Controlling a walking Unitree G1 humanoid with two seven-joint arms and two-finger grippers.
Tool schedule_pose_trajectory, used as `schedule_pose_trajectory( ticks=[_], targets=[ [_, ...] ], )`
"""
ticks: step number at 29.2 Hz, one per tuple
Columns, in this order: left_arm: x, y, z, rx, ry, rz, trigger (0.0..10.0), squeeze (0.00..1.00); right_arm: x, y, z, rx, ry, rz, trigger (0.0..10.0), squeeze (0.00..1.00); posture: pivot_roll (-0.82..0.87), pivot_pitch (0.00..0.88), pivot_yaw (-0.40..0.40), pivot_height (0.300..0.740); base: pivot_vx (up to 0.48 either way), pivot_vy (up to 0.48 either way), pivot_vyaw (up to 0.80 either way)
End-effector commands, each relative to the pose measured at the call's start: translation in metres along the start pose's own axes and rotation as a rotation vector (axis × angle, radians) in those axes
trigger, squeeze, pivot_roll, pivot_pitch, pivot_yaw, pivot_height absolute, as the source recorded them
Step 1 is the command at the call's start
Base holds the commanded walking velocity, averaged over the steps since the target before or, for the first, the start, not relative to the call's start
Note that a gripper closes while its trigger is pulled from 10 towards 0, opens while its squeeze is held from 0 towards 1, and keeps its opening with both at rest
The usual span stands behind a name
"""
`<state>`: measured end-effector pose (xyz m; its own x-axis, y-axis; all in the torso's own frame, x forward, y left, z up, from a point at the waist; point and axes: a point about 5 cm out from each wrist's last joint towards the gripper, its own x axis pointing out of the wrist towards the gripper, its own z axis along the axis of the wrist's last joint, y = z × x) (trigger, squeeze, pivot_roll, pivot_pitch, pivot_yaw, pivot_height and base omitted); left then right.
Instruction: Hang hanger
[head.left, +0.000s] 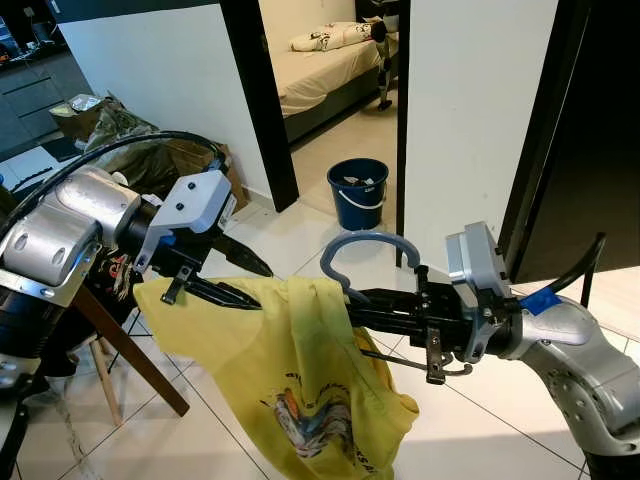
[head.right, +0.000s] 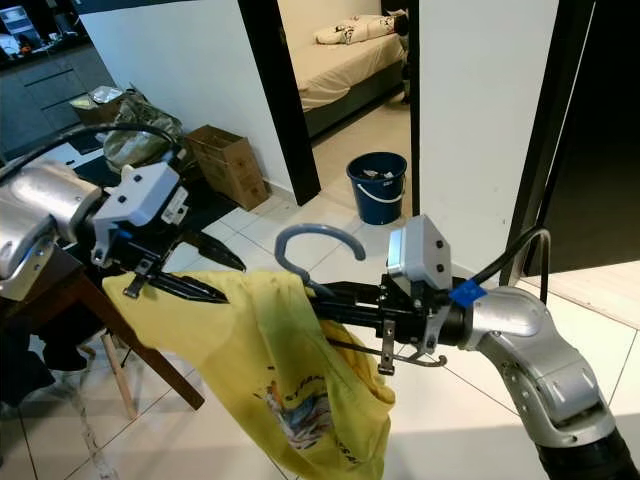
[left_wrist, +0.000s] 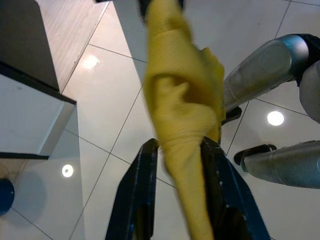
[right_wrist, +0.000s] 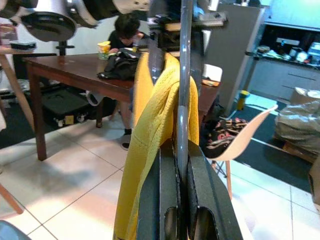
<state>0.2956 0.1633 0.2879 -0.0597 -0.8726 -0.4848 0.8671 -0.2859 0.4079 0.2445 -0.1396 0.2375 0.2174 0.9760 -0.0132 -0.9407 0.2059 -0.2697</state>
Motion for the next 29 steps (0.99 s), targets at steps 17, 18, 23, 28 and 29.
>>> schedule_pose_trajectory(
  ticks=[17,18,23,28,29],
  targets=[
    [-0.006,-0.005,-0.007,-0.053,0.015,-0.008,0.0,0.0,0.012,-0.002,0.01,-0.008,-0.078,0.01,10.0,1.0,-0.07,0.0,0.182,0.74,0.0,0.0,0.0],
    [-0.008,-0.004,-0.007,-0.051,0.016,0.002,0.0,0.0,0.011,-0.003,0.009,-0.008,-0.077,-0.003,10.0,1.0,-0.07,0.0,0.182,0.74,0.0,0.0,0.0],
    [-0.016,0.001,-0.009,-0.049,0.032,0.058,0.0,0.0,0.006,-0.009,0.006,-0.005,-0.063,-0.041,10.0,1.0,-0.07,0.0,0.177,0.74,0.0,0.0,0.0],
    [-0.04,0.004,-0.014,-0.054,0.079,0.208,0.0,0.0,-0.03,-0.034,-0.001,-0.026,0.006,-0.258,10.0,1.0,-0.08,0.0,0.17,0.74,0.0,0.0,0.0],
    [-0.043,0.004,-0.015,-0.056,0.086,0.226,0.0,0.0,-0.036,-0.038,-0.001,-0.03,0.016,-0.291,10.0,1.0,-0.08,0.0,0.169,0.74,0.0,0.0,0.0]
  ],
)
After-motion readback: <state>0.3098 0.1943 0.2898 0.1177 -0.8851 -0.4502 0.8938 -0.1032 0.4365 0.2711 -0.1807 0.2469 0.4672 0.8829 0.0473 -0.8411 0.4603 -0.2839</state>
